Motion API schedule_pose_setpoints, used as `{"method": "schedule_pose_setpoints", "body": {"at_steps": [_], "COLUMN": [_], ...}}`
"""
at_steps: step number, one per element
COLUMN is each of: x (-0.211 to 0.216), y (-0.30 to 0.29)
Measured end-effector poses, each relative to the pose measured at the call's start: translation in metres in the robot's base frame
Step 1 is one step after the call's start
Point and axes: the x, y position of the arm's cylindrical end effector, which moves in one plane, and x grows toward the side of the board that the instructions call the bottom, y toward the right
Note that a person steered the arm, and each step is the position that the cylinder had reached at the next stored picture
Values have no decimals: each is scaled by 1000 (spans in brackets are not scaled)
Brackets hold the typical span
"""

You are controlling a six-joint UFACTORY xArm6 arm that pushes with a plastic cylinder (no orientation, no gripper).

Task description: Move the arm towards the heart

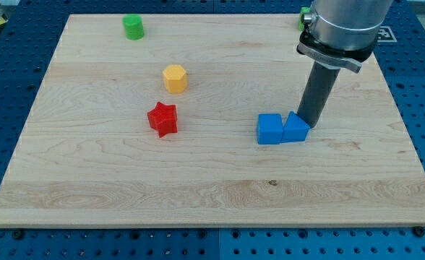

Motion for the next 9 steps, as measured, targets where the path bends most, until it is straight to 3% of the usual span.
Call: {"method": "schedule_pose_setpoints", "body": {"at_steps": [3, 6, 9], "x": [-10, -70, -97], "y": [38, 117, 136]}}
